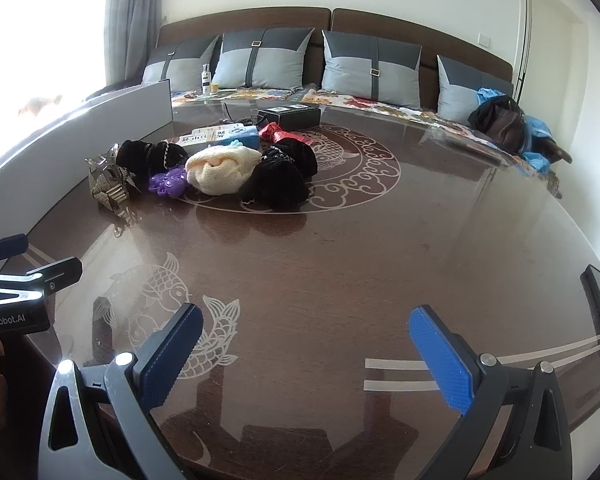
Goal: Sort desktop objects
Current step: 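Move the left tool toward the rhinestone bow clip and clear claw clip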
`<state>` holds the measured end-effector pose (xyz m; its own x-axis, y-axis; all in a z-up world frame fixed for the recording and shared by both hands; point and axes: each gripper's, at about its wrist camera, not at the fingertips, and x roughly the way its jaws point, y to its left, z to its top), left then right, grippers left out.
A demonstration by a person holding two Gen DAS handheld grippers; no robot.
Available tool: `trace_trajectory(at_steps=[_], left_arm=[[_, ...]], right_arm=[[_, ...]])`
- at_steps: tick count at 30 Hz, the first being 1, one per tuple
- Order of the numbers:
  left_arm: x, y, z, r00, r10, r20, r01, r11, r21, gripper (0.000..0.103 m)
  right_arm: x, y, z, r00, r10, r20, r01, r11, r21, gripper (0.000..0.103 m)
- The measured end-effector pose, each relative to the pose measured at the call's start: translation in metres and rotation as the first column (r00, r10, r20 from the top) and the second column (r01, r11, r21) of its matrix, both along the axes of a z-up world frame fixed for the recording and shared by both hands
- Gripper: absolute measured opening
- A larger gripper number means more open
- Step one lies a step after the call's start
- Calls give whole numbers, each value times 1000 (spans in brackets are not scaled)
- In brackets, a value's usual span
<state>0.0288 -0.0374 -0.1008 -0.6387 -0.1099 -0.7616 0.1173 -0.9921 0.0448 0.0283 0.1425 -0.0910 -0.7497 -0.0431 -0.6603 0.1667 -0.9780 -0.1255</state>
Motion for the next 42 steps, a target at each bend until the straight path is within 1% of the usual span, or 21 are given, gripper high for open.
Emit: trace_trajectory(at_steps=[4, 6, 8, 10, 14, 17, 20, 22, 26, 30, 33, 37, 39, 42], left_arm=[[-3, 1, -4, 1000, -4, 28, 4, 1000, 10, 103], [-6, 1, -7, 998, -15, 58, 14, 1000, 22, 103], [-7, -1, -8, 998, -18, 66, 15, 999, 41, 103], [-9, -5, -9, 996, -20, 82, 14, 997, 71, 103], [-16, -7, -8, 993, -24, 118, 16, 997, 74, 103], [-28, -10, -8, 989, -15, 148, 4, 997, 77, 103], [-40, -13, -8, 986, -30, 165, 17, 997, 80, 103], [-52, -14, -8, 982, -48, 182, 33, 996, 81, 103], [-84, -17, -8, 973, -75, 217, 58, 995, 86, 103], [-113, -19, -8, 973, -97, 210, 81, 993, 86, 103], [-129, -21, -9, 980, -96, 174, 83, 993, 81, 103], [-141, -24, -10, 986, -121, 113, 113, 991, 75, 103], [-144, -25, -10, 985, -135, 106, 128, 989, 76, 103], [-142, -25, -10, 987, -133, 95, 126, 989, 77, 103]], right_arm=[[-16, -1, -1, 998, -4, 66, 4, 1000, -8, 103], [-27, -6, -3, 994, 18, 108, -19, 1000, 12, 103], [-38, -12, -5, 989, 42, 142, -47, 998, 32, 103], [-50, -15, -6, 984, 56, 172, -63, 997, 33, 103], [-73, -18, -10, 971, 77, 228, -83, 996, 18, 103], [-88, -22, -12, 964, 95, 247, -104, 994, 24, 103], [-101, -23, -12, 962, 113, 248, -121, 992, 17, 103], [-110, -23, -14, 958, 133, 255, -134, 991, -11, 103], [-130, -27, -15, 956, 166, 241, -168, 986, -11, 103], [-145, -29, -15, 956, 184, 228, -186, 982, -13, 103], [-151, -30, -14, 956, 180, 229, -182, 983, -14, 103], [-152, -30, -14, 957, 179, 230, -182, 983, -11, 103], [-152, -30, -14, 957, 179, 230, -182, 983, -11, 103], [-151, -30, -14, 957, 179, 229, -182, 983, -11, 103]])
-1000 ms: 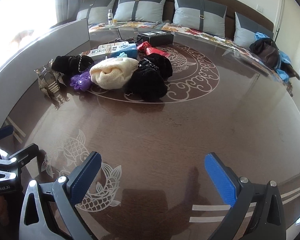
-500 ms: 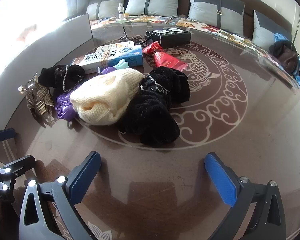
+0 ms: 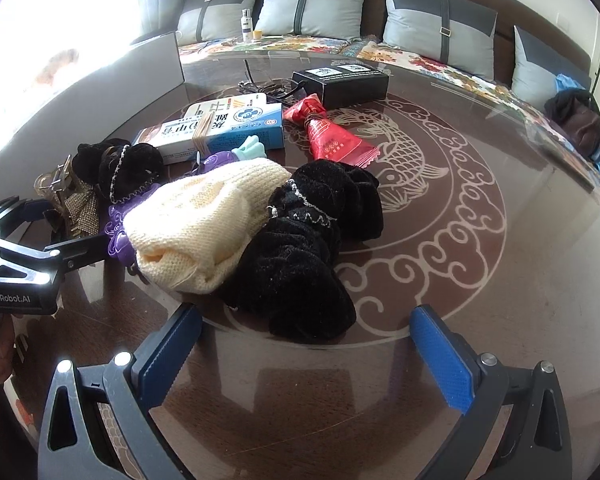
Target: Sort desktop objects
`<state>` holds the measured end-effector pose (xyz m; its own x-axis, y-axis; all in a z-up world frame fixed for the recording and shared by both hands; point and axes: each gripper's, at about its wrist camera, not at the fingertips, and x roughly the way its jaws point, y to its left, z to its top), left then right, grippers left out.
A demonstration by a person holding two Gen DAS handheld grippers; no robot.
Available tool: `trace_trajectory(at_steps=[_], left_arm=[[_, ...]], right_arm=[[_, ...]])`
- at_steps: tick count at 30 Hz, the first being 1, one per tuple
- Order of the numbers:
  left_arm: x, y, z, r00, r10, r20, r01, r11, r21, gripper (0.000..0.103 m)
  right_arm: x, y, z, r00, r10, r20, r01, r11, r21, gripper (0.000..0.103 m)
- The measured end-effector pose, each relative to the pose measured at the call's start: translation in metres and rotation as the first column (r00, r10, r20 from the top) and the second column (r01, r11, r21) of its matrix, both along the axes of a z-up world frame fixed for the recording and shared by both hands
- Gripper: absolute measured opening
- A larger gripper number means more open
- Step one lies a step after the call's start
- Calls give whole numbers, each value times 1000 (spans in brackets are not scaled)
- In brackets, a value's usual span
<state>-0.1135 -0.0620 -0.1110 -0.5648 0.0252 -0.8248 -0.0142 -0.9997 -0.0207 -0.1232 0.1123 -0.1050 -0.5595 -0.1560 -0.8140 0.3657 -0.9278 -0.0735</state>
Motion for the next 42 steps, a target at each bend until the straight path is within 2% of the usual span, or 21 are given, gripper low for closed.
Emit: trace_trajectory(at_steps=[42], left_arm=[[-2, 4, -1, 1000, 2, -22, -2, 1000, -1, 103]], right_arm=[[-3, -1, 0, 1000, -2, -2, 2, 1000, -5, 103]])
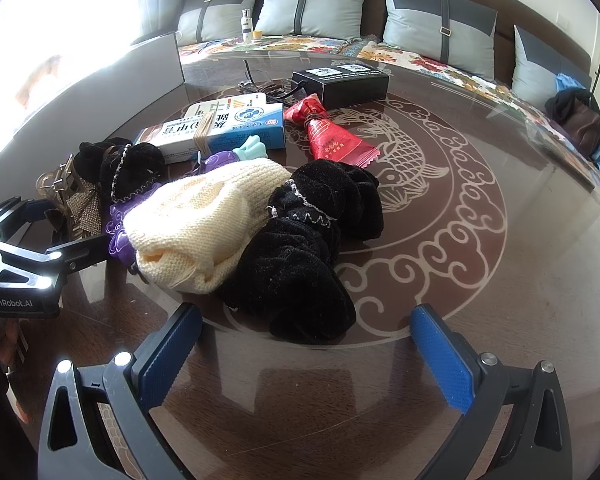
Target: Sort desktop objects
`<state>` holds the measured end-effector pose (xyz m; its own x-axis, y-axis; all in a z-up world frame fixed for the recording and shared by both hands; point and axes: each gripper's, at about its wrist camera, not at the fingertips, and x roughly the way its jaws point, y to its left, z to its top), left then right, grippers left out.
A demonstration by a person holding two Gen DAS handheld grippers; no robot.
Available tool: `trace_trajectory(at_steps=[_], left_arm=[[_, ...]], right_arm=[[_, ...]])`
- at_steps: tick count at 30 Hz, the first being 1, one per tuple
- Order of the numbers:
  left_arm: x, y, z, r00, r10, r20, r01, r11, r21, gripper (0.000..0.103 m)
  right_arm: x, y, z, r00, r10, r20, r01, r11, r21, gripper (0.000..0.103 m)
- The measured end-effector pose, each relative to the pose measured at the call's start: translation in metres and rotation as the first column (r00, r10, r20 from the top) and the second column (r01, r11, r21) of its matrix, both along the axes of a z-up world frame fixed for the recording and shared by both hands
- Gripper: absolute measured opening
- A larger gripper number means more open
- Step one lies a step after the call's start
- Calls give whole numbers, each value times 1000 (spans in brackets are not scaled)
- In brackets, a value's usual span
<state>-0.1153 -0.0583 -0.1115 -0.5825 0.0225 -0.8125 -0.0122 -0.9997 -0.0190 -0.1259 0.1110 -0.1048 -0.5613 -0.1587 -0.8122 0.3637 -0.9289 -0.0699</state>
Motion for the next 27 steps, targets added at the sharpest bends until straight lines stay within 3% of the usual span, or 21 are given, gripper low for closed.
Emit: trace_trajectory(at_steps=[27], left_arm=[[0, 0, 0, 1000, 6, 0, -6, 1000, 2, 103]], right_arm=[[0, 0, 0, 1000, 0, 0, 0, 1000, 0, 103]])
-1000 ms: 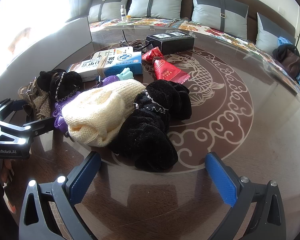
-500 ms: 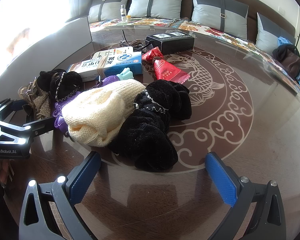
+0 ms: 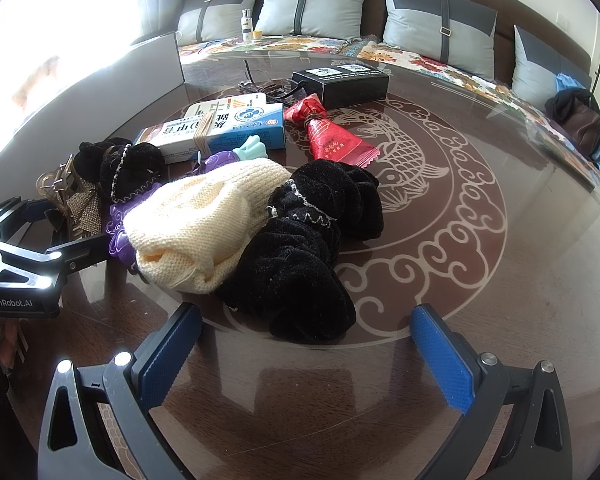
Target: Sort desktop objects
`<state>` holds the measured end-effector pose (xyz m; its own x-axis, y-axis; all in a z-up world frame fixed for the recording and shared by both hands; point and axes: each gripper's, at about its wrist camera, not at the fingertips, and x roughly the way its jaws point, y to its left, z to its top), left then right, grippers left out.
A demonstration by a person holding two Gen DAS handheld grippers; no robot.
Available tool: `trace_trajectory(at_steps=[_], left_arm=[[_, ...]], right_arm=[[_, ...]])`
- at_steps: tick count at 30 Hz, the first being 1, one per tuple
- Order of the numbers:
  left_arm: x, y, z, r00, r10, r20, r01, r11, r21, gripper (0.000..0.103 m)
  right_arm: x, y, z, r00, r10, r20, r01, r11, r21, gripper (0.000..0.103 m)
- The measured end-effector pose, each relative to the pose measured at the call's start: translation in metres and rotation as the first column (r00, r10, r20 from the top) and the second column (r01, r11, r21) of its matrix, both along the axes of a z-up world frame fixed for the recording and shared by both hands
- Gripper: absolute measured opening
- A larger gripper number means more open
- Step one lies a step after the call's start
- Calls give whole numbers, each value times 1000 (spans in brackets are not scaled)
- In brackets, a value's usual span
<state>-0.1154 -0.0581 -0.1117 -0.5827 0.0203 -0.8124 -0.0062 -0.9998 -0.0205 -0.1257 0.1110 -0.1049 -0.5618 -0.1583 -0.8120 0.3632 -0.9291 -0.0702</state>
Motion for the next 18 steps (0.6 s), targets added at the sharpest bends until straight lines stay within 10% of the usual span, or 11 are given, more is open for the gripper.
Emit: trace_trajectory(at_steps=[18], left_arm=[[0, 0, 0, 1000, 4, 0, -4, 1000, 1, 103]], right_arm=[[0, 0, 0, 1000, -1, 0, 1, 1000, 0, 103]])
